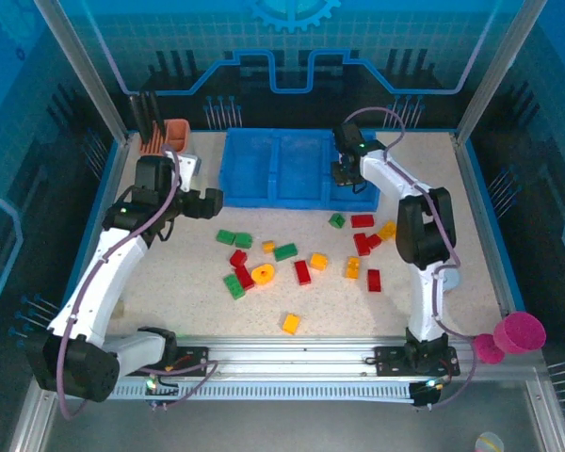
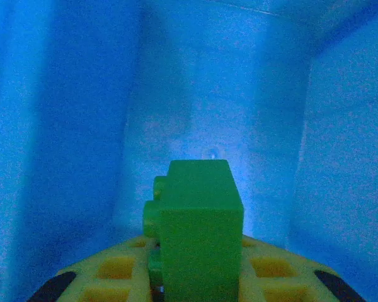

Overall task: Sort the legos into containers by color
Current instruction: Place the lego in the container.

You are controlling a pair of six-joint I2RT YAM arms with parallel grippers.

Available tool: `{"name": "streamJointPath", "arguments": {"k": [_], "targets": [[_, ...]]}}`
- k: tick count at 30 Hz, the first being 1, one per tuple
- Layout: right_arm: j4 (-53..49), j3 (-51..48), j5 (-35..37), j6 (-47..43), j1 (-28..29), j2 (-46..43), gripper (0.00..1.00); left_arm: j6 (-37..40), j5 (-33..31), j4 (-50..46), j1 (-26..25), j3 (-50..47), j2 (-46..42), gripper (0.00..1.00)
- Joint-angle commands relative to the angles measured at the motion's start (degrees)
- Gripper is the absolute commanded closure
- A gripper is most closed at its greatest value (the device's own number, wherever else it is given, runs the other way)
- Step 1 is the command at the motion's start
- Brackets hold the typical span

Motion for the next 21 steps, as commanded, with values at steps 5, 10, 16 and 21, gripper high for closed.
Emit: {"name": "streamJointPath", "arguments": {"k": [5,10,16,21], "targets": [[0.81,4.25,-1.97,-0.45,-1.70,2.34,0.72,1.38,-2.36,-2.10,-1.17,1.69,1.55,0.01],[-0.24,2.69,-2.69,-0.38,-1.21,-0.44,0.57,1.11,-2.13,-1.85,-1.48,2.04,3.21,0.01],[-0.08,-2.19,-4.72,1.97,-1.02,-5.95,0.47,1.30,-2.24,-2.03,-1.72,2.22,4.47,0.01],[-0.52,-9.48,-5.94,5.97,0.22,-12.91,0.47,0.96,-2.05,-0.87,-1.96,1.38,4.21,0.01]]}}
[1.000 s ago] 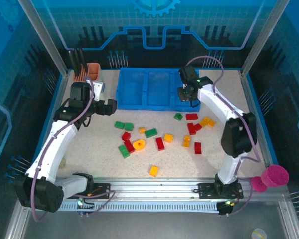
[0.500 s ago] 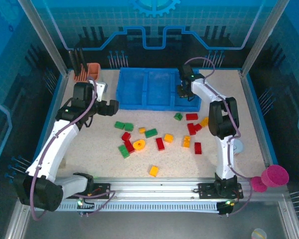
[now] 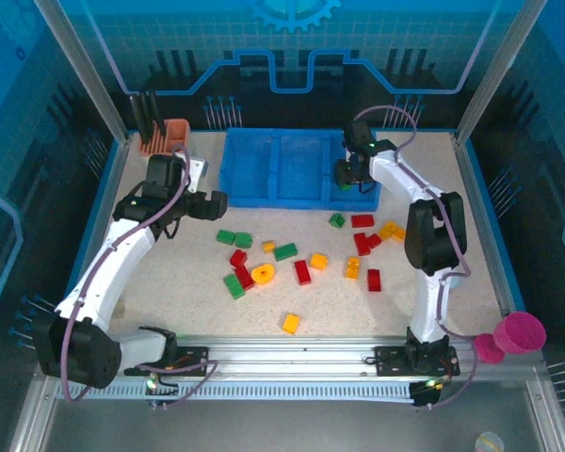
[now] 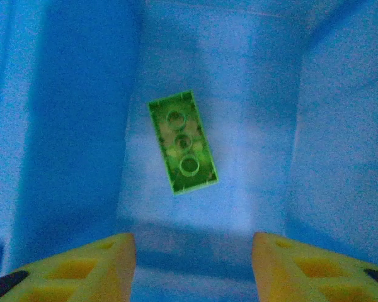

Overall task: Sort the legos into containers by color
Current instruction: Place the lego in the container, then pick up the lego from the center of the table.

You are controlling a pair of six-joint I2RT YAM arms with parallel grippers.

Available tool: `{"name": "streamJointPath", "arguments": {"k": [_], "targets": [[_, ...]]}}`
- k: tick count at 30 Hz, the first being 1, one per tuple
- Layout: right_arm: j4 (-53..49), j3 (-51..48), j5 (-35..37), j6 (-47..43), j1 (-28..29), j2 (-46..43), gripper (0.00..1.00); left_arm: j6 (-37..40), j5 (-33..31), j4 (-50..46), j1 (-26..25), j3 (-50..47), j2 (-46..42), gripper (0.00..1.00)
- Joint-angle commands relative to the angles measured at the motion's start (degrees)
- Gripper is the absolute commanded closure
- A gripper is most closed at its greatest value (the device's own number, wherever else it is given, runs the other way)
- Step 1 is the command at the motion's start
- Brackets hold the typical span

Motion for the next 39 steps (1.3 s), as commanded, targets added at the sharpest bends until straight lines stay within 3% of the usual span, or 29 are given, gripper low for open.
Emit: {"name": "streamJointPath", "arguments": {"k": [1,8,15,28,39], "targets": [[-0.96,-4.66,-1.85,4.54,1.33,-6.29,0.47,0.60,-0.48,0.50,-0.72,0.67,-0.01,0.01],[-1.88,-14.16,-3.63,12.73,3.23,-11.71,0.45,0.27,0.25,0.94,-1.08,-0.01,0.01,0.01],[1.17,-20.46,-6.53,17.85,6.05,-11.46,0.40,0.10,0.95,1.38,-1.16,-0.06,0.16,0.01],[3.98,-19.57,-5.62,18.33,6.60,-3.51,0.37,0.45,0.16,1.07,-1.16,-0.72,-0.36,0.01],[5.34,-17.99,-3.83,16.74,6.62,0.86,0.47,0.61,-0.20,1.07,-1.16,-0.90,0.23,0.01]]}}
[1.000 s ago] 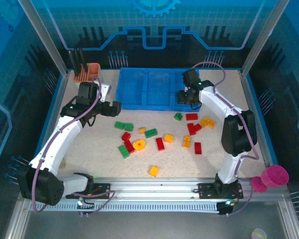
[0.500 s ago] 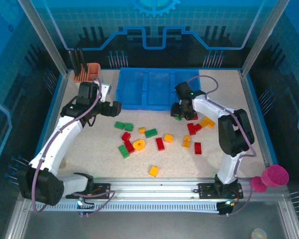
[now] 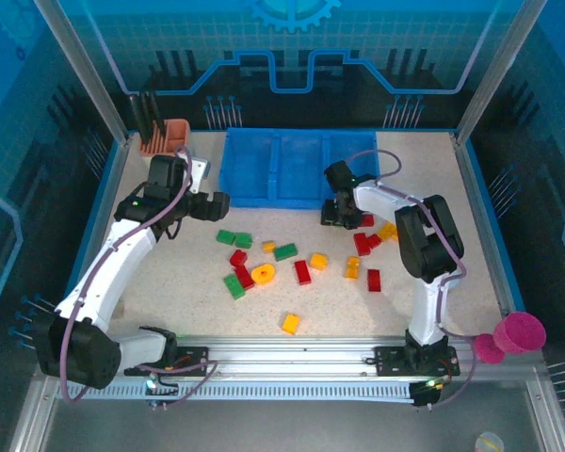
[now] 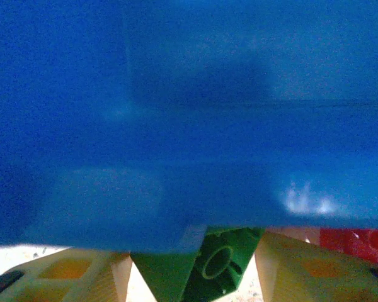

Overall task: Sort the legos into containers by color
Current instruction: Pick up the lego from the center of the table, then place the lego in the container.

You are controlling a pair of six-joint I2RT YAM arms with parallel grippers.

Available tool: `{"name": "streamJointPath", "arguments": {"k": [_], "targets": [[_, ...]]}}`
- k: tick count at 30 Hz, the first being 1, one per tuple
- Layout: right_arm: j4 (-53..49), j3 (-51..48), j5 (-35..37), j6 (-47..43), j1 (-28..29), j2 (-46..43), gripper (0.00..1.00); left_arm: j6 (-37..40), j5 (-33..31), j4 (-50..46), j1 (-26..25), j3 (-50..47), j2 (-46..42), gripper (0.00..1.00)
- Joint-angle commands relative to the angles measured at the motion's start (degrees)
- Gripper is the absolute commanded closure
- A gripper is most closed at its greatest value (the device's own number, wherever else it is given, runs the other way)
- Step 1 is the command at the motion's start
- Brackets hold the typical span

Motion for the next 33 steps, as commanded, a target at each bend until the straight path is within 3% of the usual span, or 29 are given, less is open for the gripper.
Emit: {"name": "streamJointPath", "arguments": {"k": [1,8,13,22,33], "targets": [[0.25,1.24,1.63,-0.88,0.35,1.99,0.47,0.61,-0.26,0.89,-0.48,-0.77,0.33,0.01],[-0.42,1.81,2.34,-3.14,0.01,2.53,0.64,0.63,-0.25,0.82,-0.48,-0.30,1.28,0.01],[-4.24,2.39,2.90,-6.14,0.39,-1.96,0.72,0.81,-0.50,0.45,-0.48,-0.07,1.67,0.01],[-9.72,8.05,6.64,-12.07,-0.63,-10.19,0.72,1.94,-1.17,-0.43,-0.58,0.86,2.78,0.01],[-3.55,20.48,8.42,-16.04,-6.40,-0.11,0.71,0.58,0.32,-1.33,-1.28,4.08,3.02,0.01]]}}
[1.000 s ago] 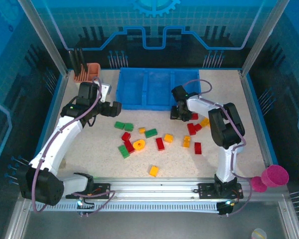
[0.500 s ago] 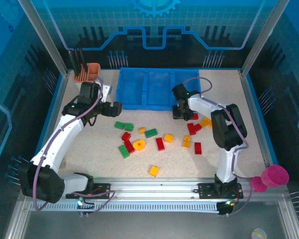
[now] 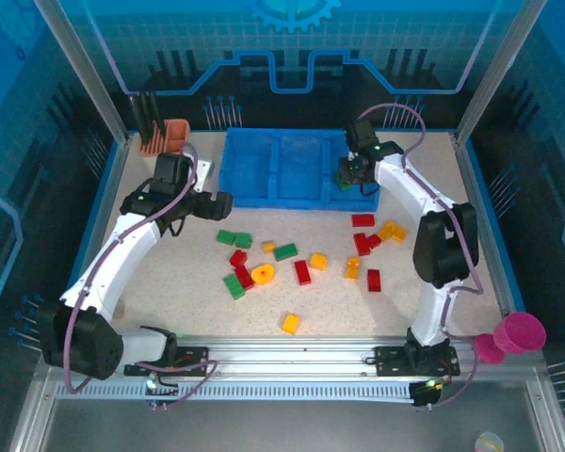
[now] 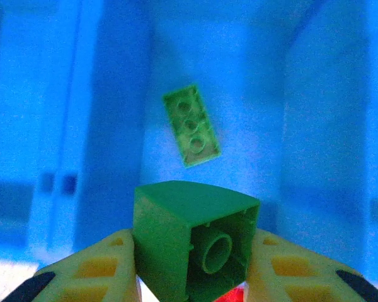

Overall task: Sort the legos into containers by color
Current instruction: Place the lego in the container, then pick up the lego from the middle-right of the table.

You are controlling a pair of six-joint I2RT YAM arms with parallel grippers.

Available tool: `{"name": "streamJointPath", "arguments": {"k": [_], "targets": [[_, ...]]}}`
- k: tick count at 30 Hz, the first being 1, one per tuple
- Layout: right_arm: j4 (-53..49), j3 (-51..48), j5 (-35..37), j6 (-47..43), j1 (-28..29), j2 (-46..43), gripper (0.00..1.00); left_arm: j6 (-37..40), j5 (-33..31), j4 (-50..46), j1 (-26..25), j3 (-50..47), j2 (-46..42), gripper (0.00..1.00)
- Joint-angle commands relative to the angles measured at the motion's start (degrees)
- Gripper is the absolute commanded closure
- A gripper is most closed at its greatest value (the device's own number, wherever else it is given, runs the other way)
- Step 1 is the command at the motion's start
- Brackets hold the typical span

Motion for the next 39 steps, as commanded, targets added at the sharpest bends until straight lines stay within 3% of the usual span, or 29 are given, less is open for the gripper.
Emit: {"name": "streamJointPath", "arguments": {"k": [1,9,18,22,30,34,39], "targets": [[1.46,4.60,1.40,-2.21,-1.12,5.30,0.71,0.61,0.23,-1.41,-0.70,2.90,0.17,0.01],[2.43,10.34,-1.67,-1.60,-3.11,12.60,0.65,1.82,-2.10,-3.07,-0.96,3.71,-0.04,0.01],[1.34,8.59,-1.69,-3.18,-2.32,8.05,0.39,2.21,-3.52,-3.55,-2.52,4.32,1.28,0.01],[1.53,2.72,-2.22,-3.21,-1.80,2.04,0.31,2.48,-3.50,-2.90,-2.94,3.94,1.72,0.01],[-0.78,-12.91,0.02,-1.85,1.03,-11.34,0.29,2.13,-3.05,-1.67,-3.59,3.34,1.77,0.01],[1.03,-22.31,0.24,-2.14,-0.12,-16.23,0.21,2.21,-2.85,-1.14,-3.78,3.28,1.63,0.01],[6.52,-30.67,-1.91,-1.33,-2.48,-18.41,0.18,2.35,-3.00,-1.07,-4.04,2.55,1.47,0.01]]}}
